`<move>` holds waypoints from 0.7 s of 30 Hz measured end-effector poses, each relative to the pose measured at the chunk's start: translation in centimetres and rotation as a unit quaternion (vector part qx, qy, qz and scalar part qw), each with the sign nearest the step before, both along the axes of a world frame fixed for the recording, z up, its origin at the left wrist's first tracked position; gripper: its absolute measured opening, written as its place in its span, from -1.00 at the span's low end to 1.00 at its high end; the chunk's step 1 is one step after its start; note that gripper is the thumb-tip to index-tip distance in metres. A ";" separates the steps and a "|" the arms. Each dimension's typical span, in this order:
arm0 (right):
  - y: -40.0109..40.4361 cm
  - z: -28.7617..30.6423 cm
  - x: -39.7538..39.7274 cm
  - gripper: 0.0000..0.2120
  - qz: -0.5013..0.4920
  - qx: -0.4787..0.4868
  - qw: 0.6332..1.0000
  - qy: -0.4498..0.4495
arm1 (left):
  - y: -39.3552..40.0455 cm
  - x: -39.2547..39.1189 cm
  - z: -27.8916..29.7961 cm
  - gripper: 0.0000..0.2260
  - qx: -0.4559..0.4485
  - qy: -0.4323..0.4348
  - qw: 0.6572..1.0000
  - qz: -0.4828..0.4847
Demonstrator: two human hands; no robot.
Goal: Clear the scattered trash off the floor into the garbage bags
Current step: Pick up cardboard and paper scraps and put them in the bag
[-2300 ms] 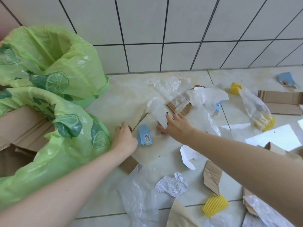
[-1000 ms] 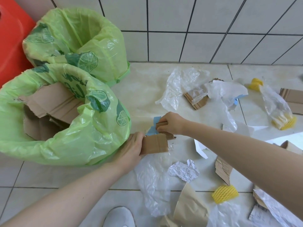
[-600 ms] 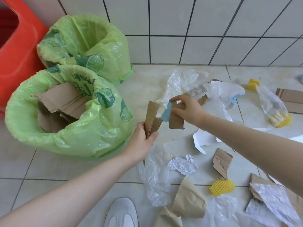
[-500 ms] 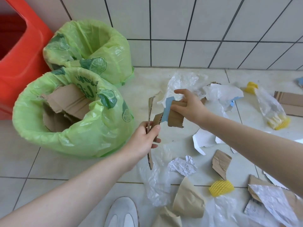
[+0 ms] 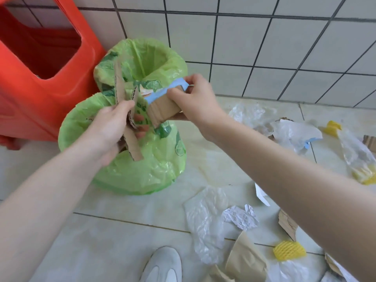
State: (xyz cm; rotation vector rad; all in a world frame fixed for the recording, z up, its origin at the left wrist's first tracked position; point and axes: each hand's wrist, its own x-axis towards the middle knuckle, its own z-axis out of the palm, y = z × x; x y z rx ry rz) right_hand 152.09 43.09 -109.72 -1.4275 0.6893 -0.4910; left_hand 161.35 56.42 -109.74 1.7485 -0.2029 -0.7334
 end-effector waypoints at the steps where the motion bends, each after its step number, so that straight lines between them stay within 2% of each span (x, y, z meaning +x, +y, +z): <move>1: 0.4 0.2 1.0 -0.78 0.000 -0.004 1.000 0.000 | 0.1 0.8 0.3 -0.74 -0.005 -0.017 1.000 0.013; 5: 1.7 0.0 4.4 -0.77 0.003 -0.138 0.990 0.039 | 0.2 3.3 0.8 -0.90 -0.014 -0.148 0.986 0.072; 8: 2.7 -1.0 5.9 -0.75 0.050 -0.261 0.959 0.098 | 0.6 4.2 -0.3 -0.79 0.061 -0.265 0.960 0.062; 11: 3.4 -2.0 6.2 -0.68 0.150 -0.375 0.897 0.180 | 1.4 4.4 -2.1 -0.71 0.142 -0.259 0.955 0.002; 13: 3.6 -2.3 6.0 -0.67 0.184 -0.403 0.876 0.193 | 2.1 4.5 -3.3 -0.58 0.182 -0.226 0.956 -0.046; 15: 3.4 -2.4 5.6 -0.72 0.187 -0.404 0.875 0.189 | 2.5 4.2 -3.9 -0.47 0.227 -0.220 0.945 -0.081; 18: 3.0 -2.4 4.6 -0.73 0.176 -0.385 0.887 0.183 | 2.5 3.7 -4.4 -0.68 0.269 -0.227 0.929 -0.110; 19: 2.8 -2.2 4.1 -0.72 0.173 -0.386 0.889 0.178 | 2.4 3.5 -4.3 -0.70 0.277 -0.228 0.927 -0.113; 21: 2.3 -2.0 2.5 -0.70 0.173 -0.404 0.882 0.169 | 2.0 3.0 -4.1 -0.62 0.303 -0.257 0.910 -0.117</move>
